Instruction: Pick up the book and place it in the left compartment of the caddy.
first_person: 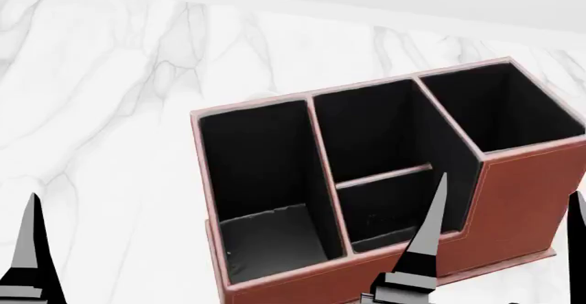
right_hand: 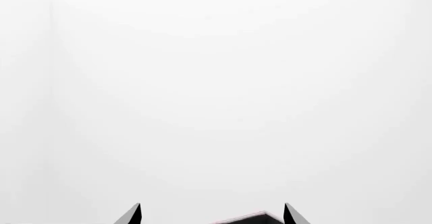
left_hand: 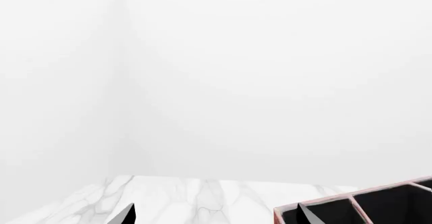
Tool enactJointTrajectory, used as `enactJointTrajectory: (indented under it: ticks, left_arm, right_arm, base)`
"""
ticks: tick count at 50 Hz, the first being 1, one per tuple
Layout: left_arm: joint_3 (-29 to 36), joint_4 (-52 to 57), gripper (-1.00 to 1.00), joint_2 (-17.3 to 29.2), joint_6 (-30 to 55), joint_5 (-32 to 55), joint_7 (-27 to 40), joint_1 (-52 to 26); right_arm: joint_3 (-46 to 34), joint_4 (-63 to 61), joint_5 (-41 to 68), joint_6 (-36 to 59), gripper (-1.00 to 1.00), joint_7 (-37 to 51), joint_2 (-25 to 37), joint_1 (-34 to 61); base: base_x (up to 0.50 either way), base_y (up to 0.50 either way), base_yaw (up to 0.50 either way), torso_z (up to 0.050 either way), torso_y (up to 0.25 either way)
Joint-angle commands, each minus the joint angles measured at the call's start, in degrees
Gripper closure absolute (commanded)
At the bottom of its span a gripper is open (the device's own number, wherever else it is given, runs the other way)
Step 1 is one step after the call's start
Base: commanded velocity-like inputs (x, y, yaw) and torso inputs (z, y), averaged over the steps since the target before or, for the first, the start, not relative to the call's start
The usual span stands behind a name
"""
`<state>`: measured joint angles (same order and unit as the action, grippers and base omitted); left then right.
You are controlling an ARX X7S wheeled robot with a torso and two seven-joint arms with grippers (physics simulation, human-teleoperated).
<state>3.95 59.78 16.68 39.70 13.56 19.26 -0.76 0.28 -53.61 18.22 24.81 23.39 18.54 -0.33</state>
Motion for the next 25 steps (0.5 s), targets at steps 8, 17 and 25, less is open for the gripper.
enactJointTrajectory:
  ticks: [8, 17, 25]
  left_arm:
    - [-1.3, -2.9, -1.00, -1.0, -2.1, 1.0, 0.3, -1.2]
    - [-1.1, -3.2, -1.00, -0.7, -2.7, 1.2, 0.7, -1.1]
    - [-0.8, -3.6, -1.00, -0.5, -3.0, 1.3, 1.0, -1.1]
  right_arm:
    - [0.9, 0.9, 0.3, -1.0, -1.00, -0.6, 0.0, 0.2]
    - [0.5, 1.2, 0.5, -1.4, -1.00, -0.5, 0.4, 0.2]
    - [0.1, 1.3, 1.0, -1.0, -1.00, -0.3, 0.7, 0.5]
  base:
    - [0.00, 0.00, 0.50, 0.000, 0.000]
    - [0.00, 0.00, 0.50, 0.000, 0.000]
    - [0.00, 0.00, 0.50, 0.000, 0.000]
